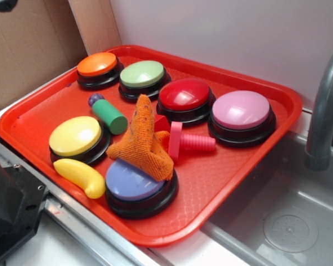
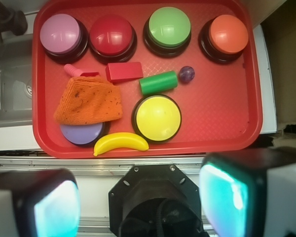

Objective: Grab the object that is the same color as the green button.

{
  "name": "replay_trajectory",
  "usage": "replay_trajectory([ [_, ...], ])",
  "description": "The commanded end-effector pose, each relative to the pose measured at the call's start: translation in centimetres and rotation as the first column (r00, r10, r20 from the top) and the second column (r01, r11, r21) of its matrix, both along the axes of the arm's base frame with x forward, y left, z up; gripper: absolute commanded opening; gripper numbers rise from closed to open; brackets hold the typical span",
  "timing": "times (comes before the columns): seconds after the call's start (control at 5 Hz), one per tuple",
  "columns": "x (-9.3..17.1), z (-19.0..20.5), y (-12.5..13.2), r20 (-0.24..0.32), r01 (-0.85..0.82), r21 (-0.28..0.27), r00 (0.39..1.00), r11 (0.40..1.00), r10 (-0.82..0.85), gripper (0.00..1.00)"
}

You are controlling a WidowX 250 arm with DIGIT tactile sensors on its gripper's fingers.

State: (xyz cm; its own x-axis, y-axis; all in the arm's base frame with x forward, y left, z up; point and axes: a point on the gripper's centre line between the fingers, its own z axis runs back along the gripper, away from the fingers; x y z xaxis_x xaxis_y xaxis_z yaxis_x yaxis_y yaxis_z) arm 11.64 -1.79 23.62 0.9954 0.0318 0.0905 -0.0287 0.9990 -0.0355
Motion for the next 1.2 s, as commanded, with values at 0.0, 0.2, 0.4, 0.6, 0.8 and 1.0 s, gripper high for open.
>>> replay_trajectory([
  [0.0,0.0,0.0,0.0,0.0,0.0,0.0,1.0,1.0,0.0,1.0],
  [0.2,2.0,-1.2,0.6,-0.028,-0.176,-0.012,0.984,0.984,0.175,1.0],
  [0.4,3.9,-2.6,1.3,-0.052,-0.312,-0.007,0.949,0.95,0.312,1.0],
  [0.6,5.6,-4.1,1.8,-0.034,-0.423,-0.01,0.906,0.906,0.422,1.0],
  [0.8,7.7,-6.8,2.6,-0.019,-0.532,-0.019,0.847,0.846,0.532,1.0],
  [1.0,9.8,-10.3,3.7,-0.014,-0.635,-0.031,0.773,0.772,0.635,1.0],
])
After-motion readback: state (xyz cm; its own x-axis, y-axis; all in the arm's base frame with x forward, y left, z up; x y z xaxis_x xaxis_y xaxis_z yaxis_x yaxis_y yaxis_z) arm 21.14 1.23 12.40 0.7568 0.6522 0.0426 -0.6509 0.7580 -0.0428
